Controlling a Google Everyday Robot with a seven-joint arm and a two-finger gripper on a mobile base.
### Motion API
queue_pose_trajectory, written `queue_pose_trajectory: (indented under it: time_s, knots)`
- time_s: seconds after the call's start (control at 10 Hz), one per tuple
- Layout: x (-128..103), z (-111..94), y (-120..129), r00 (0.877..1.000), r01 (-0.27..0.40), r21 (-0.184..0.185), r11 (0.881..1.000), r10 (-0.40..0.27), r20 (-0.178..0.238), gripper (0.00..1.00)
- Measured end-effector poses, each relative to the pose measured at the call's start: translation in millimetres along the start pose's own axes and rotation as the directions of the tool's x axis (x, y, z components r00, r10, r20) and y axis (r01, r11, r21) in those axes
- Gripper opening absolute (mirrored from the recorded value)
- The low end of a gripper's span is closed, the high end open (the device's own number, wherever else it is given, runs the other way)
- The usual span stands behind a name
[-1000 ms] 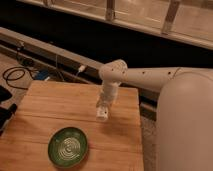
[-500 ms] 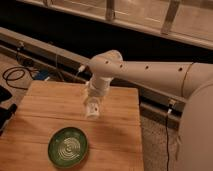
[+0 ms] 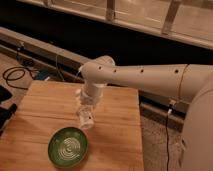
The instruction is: Place the bottle in the ceramic bowl
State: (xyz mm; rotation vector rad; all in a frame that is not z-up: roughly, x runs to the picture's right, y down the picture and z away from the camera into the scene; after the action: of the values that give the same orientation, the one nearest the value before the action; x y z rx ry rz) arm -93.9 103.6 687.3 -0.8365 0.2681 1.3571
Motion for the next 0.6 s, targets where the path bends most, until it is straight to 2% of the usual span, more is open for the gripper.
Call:
queue_pose_trajectory:
  time_s: [0.4, 0.6]
  knots:
    - [0, 2, -1, 1.000, 0.003, 0.007, 1.000, -0.003, -0.009, 0.00]
    - [8, 17, 6, 0.998, 0.035, 0.015, 0.999, -0.034, -0.057, 0.00]
